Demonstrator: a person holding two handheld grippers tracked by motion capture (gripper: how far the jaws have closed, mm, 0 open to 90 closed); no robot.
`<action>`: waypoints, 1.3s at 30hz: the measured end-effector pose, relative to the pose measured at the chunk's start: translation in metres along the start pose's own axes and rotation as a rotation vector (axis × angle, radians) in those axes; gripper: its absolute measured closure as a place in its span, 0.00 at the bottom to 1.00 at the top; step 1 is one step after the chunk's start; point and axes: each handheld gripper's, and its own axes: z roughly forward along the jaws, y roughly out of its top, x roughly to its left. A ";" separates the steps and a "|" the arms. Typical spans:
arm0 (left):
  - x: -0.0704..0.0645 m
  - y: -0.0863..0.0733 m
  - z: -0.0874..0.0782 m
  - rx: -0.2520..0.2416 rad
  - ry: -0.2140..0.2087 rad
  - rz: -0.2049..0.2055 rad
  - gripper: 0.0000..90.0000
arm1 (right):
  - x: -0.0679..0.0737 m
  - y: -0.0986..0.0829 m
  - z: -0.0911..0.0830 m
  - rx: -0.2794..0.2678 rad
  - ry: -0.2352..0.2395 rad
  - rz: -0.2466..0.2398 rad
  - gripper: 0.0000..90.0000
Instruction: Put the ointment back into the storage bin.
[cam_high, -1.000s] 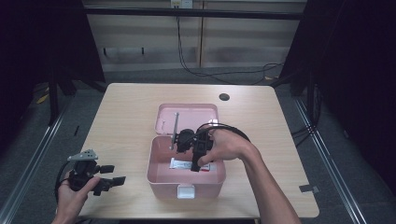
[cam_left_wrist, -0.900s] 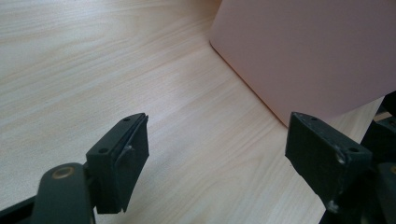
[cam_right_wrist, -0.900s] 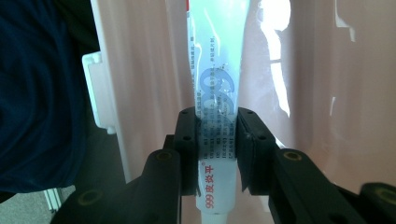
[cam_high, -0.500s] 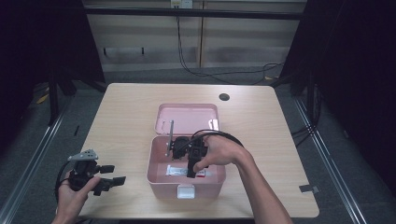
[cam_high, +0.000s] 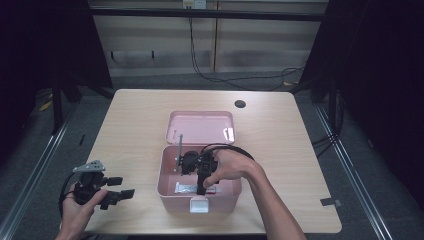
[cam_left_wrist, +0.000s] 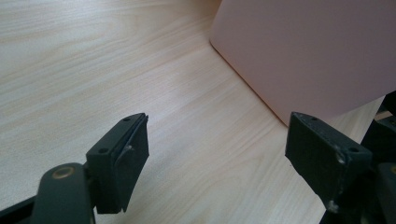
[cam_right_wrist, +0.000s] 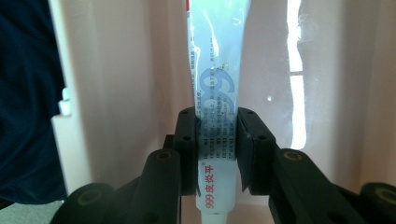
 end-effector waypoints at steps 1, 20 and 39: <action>0.000 0.000 0.000 0.000 0.000 -0.001 0.24 | -0.001 0.001 0.001 0.006 0.001 -0.003 0.79; 0.000 0.000 0.000 0.000 0.000 -0.001 0.24 | -0.006 0.008 0.025 0.021 0.063 -0.039 0.79; 0.000 0.000 0.000 0.000 -0.001 0.000 0.24 | -0.011 0.013 0.048 0.053 0.091 -0.039 0.79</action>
